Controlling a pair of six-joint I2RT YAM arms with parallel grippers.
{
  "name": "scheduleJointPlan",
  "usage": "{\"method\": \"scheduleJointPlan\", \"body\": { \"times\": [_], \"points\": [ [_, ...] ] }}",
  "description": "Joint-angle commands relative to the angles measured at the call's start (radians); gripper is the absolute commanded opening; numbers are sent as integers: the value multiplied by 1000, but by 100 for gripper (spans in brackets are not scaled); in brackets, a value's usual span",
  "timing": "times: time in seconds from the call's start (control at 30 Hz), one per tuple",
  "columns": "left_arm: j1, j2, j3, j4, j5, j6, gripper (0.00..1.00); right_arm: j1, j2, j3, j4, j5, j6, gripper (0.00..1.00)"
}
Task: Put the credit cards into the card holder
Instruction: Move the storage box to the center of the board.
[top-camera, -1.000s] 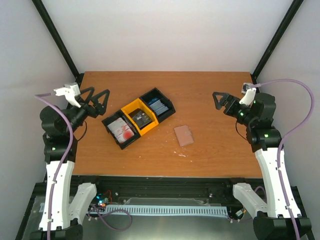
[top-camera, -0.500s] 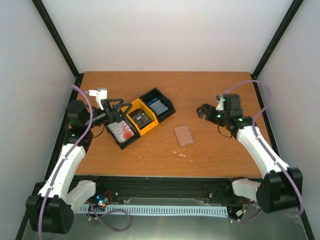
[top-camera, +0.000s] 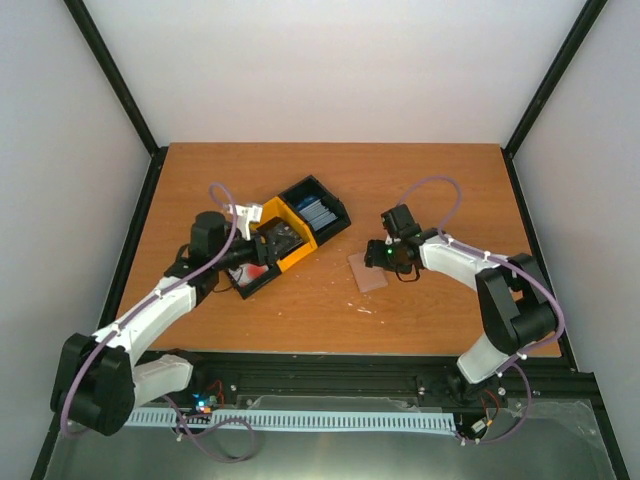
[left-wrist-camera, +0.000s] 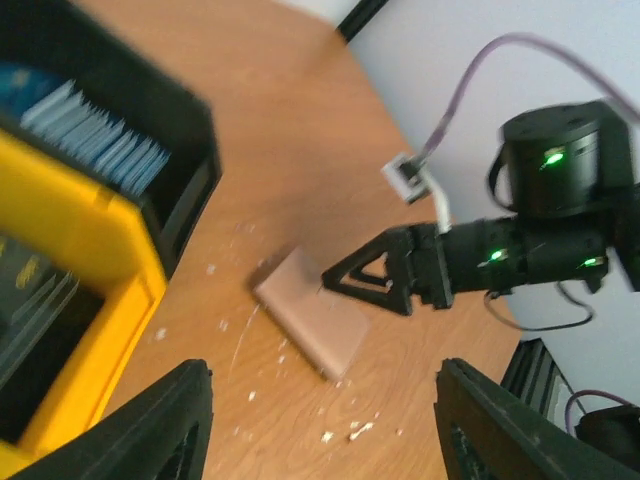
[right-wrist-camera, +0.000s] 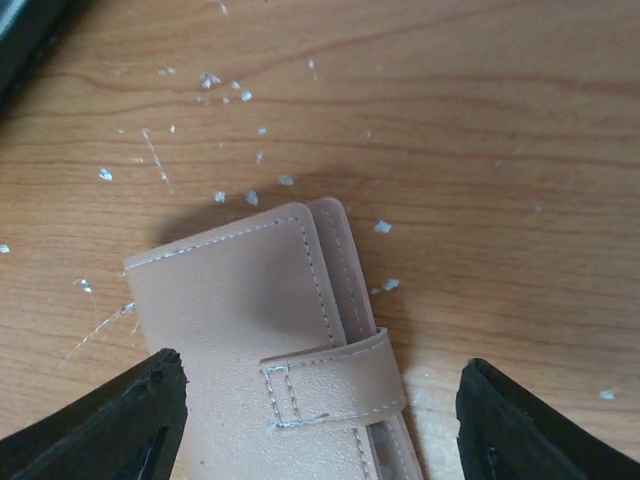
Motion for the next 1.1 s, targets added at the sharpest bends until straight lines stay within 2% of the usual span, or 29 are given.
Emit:
{"method": "scheduleJointPlan", "body": {
  "times": [0.0, 0.13, 0.33, 0.43, 0.67, 0.83, 1.07],
  "points": [
    [-46, 22, -53, -128, -136, 25, 61, 27, 15, -4, 68, -19, 40, 73],
    [-69, 28, -102, -179, -114, -15, 59, 41, 26, 3, 72, -27, 65, 75],
    [-134, 160, -74, -359, -92, -40, 51, 45, 15, 1, 68, -11, 74, 78],
    [-185, 178, -52, -455, -207, -95, 51, 45, 9, 0, 66, -2, 74, 78],
    [-189, 219, -12, -550, -533, -197, 52, 45, 17, -4, 61, -5, 63, 81],
    [-186, 272, 25, -534, -639, -225, 52, 45, 25, -10, 67, -28, 46, 83],
    [-165, 317, 46, -449, -733, -234, 50, 46, 76, 5, 86, -77, 46, 80]
  ]
}}
